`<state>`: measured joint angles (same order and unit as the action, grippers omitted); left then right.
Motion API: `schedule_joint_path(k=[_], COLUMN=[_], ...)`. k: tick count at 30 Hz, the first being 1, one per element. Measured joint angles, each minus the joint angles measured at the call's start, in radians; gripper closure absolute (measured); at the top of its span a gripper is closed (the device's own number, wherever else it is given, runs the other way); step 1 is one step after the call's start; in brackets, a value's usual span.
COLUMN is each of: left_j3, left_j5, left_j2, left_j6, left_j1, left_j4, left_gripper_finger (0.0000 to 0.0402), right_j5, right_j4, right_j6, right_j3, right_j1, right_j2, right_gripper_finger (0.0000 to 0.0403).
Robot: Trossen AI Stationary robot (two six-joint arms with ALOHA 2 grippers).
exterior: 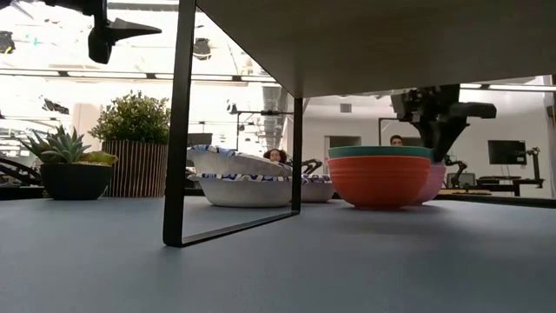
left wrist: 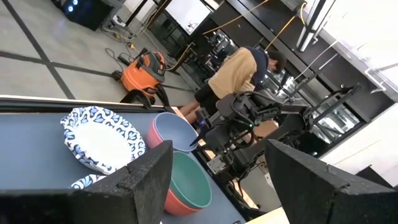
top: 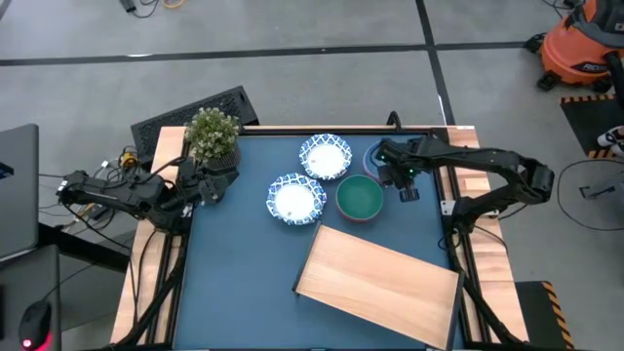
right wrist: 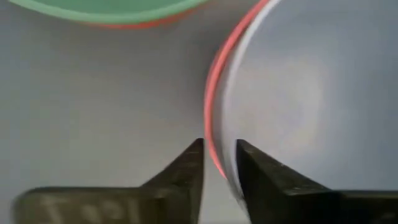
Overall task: Place and stack bowls onto a shelf
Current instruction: Put the blue bowl on the shelf
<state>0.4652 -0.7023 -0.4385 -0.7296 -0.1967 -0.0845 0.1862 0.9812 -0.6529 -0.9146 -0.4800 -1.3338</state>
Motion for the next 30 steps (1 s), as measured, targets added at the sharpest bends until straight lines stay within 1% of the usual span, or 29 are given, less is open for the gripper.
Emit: schedule_joint_path(k=[3, 4, 8, 11, 15, 19, 21, 24, 27, 30], left_j3=[0.0, 0.0, 0.0, 0.0, 0.0, 0.0, 0.0, 0.0, 0.0, 0.0], left_j5=[0.0, 0.0, 0.0, 0.0, 0.0, 0.0, 0.0, -0.001, -0.011, -0.023], left_j2=[0.0, 0.0, 0.0, 0.0, 0.0, 0.0, 0.0, 0.0, 0.0, 0.0], left_j6=[0.0, 0.0, 0.0, 0.0, 0.0, 0.0, 0.0, 0.0, 0.0, 0.014], left_j1=[0.0, 0.0, 0.0, 0.0, 0.0, 0.0, 0.0, 0.0, 0.0, 0.002], left_j4=[0.0, 0.0, 0.0, 0.0, 0.0, 0.0, 0.0, 0.0, 0.0, -0.001], left_gripper_finger=[0.0159, 0.0159, 0.0159, 0.0159, 0.0159, 0.0159, 0.0159, 0.0159, 0.0159, 0.0159], right_j5=[0.004, 0.003, 0.016, 0.023, 0.027, 0.026, 0.01, -0.04, -0.057, -0.057], right_j4=[0.005, 0.008, 0.004, 0.022, 0.06, 0.162, 0.231, 0.33, 0.427, 0.465], right_j6=[0.002, -0.002, 0.027, 0.045, 0.096, 0.203, 0.27, 0.42, 0.651, 0.914], right_j3=[0.0, 0.0, -0.002, -0.032, -0.119, -0.244, -0.302, -0.374, -0.43, -0.481], right_j1=[-0.007, -0.007, -0.007, -0.007, -0.005, 0.028, 0.079, 0.203, 0.382, 0.607], right_j2=[-0.003, -0.003, -0.003, 0.014, 0.06, 0.121, 0.156, 0.202, 0.226, 0.226], right_gripper_finger=[0.0371, 0.0376, 0.0375, 0.0375, 0.0375, 0.0375, 0.0375, 0.0375, 0.0375, 0.0375])
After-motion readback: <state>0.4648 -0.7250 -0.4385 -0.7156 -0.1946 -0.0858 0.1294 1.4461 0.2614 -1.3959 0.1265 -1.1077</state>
